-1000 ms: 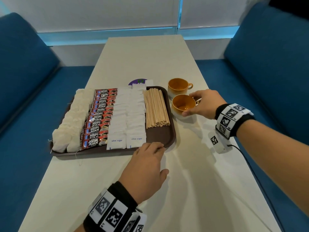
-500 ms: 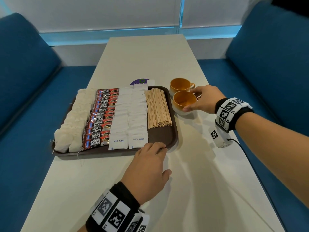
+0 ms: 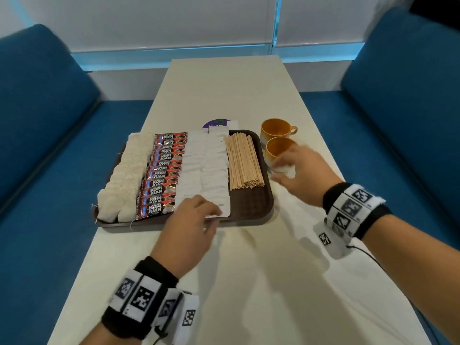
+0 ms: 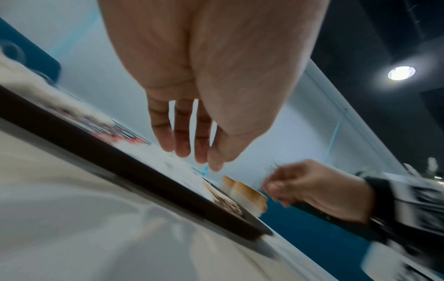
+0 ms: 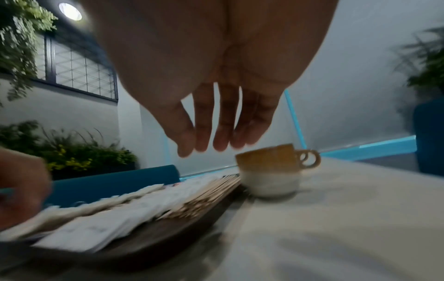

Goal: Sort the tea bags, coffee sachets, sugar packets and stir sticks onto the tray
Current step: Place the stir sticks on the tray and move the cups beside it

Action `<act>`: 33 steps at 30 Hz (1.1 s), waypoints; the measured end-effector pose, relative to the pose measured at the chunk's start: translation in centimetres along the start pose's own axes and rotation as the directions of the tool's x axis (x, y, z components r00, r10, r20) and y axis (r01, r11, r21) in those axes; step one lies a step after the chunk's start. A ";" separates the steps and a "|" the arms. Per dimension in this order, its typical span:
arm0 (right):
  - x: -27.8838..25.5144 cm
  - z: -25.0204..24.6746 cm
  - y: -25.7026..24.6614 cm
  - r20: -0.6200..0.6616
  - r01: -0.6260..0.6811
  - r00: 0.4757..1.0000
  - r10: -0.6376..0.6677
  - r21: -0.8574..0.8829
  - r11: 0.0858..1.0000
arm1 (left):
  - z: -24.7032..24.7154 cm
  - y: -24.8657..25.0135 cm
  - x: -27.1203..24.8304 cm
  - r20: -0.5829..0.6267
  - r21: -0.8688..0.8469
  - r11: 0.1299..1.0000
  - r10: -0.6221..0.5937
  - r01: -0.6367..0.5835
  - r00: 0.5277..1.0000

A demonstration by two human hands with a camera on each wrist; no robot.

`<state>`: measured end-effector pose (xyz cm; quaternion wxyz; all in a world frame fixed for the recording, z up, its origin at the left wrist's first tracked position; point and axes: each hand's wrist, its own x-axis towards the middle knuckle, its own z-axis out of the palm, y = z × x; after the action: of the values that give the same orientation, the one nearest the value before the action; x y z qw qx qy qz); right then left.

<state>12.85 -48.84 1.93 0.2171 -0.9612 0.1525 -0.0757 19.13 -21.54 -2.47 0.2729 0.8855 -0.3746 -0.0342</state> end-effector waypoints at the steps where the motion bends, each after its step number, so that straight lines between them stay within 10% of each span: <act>1: -1.0 0.7 -0.4 0.064 0.001 0.998 -0.002 0.014 1.000 | -0.9 -1.3 -0.2 -0.051 0.016 0.999 -0.033 0.034 0.998; 7: -4.0 4.2 -0.9 0.270 -0.038 0.962 0.024 0.047 0.998 | -5.7 -9.0 -2.7 -0.077 0.188 0.934 -0.294 0.304 0.953; 23: -3.0 3.7 -1.4 0.238 -0.155 0.962 0.134 0.070 0.985 | -7.2 -10.6 -3.3 -0.172 0.144 0.930 -0.313 0.338 0.934; 28: 0.6 -0.7 0.7 -0.108 -0.245 0.961 0.256 0.104 0.964 | -10.6 -12.1 -3.9 -0.378 0.064 0.864 -0.442 0.500 0.813; 33: 4.6 -1.2 2.5 -0.013 -0.391 0.920 0.392 0.067 0.918 | -11.8 -16.3 -4.5 -0.092 0.091 0.694 -0.708 0.714 0.700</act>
<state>16.27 -52.98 2.31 0.2558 -0.9030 0.3419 -0.0482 29.52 -3.72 -1.43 0.1940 0.9766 0.0022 -0.0927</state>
